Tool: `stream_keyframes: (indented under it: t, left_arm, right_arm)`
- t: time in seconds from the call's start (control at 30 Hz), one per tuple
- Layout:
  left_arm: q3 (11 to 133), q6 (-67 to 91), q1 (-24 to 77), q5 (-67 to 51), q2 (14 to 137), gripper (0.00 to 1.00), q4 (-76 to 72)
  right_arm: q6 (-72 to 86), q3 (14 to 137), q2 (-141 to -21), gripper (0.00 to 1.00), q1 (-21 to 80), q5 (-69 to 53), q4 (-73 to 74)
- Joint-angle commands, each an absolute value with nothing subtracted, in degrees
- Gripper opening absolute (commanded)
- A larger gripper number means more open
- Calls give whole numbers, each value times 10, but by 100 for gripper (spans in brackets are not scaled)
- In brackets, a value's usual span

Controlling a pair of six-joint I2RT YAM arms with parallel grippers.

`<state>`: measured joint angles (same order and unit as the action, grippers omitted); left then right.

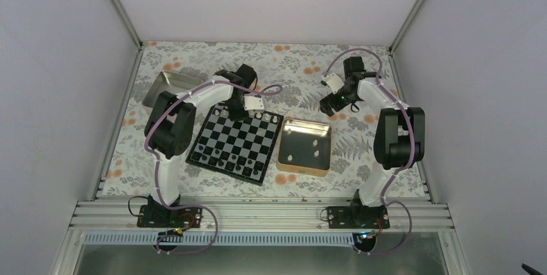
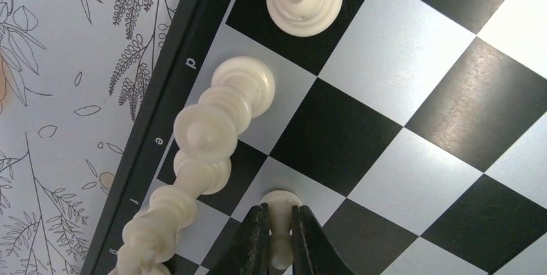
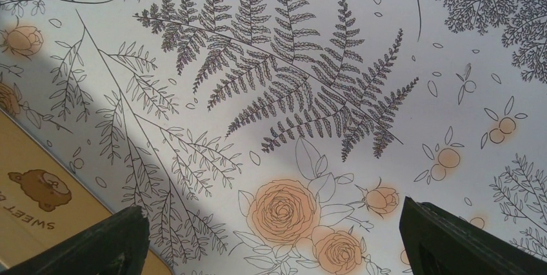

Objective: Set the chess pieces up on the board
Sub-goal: Place the chess piece on the chessboard, then pick up the chess piece from the storage box.

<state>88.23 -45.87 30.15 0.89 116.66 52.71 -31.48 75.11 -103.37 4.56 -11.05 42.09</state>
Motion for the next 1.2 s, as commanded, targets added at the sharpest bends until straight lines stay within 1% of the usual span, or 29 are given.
stream_keyframes:
  t: [0.0, 0.13, 0.27, 0.5, 0.73, 0.87, 0.9, 1.0, 1.03, 1.07, 1.1, 1.17]
  left_arm:
    - [879, -458, 301, 16, 1171, 8, 528]
    - [884, -459, 301, 20, 1169, 15, 531]
    - [891, -460, 302, 27, 1162, 27, 537]
    - [929, -460, 306, 25, 1144, 29, 576]
    - [1011, -458, 323, 11, 1103, 30, 651]
    - [1063, -455, 334, -1, 1078, 31, 669]
    - [1072, -452, 340, -9, 1071, 34, 663]
    - [1062, -435, 346, 8, 1048, 50, 587]
    - [1050, -431, 346, 25, 1043, 60, 555]
    - [1034, -425, 345, 46, 1040, 74, 505]
    - [1014, -426, 342, 65, 1037, 83, 471]
    - [972, -429, 332, 104, 1037, 95, 403]
  right_arm:
    - [-317, 748, -1038, 100, 51, -109, 423]
    - [-317, 747, -1038, 100, 51, -109, 424]
    - [-317, 747, -1038, 100, 51, -109, 424]
    - [-318, 747, -1038, 100, 52, -110, 425]
    - [-319, 748, -1036, 100, 52, -112, 425]
    - [-328, 749, -1032, 100, 56, -115, 430]
    - [-332, 749, -1030, 100, 61, -115, 434]
    - [-358, 744, -1005, 100, 82, -126, 445]
    - [-366, 741, -991, 100, 91, -125, 444]
    - [-372, 740, -978, 100, 99, -126, 445]
    - [-376, 742, -967, 100, 108, -127, 448]
    - [-382, 747, -943, 100, 130, -120, 462]
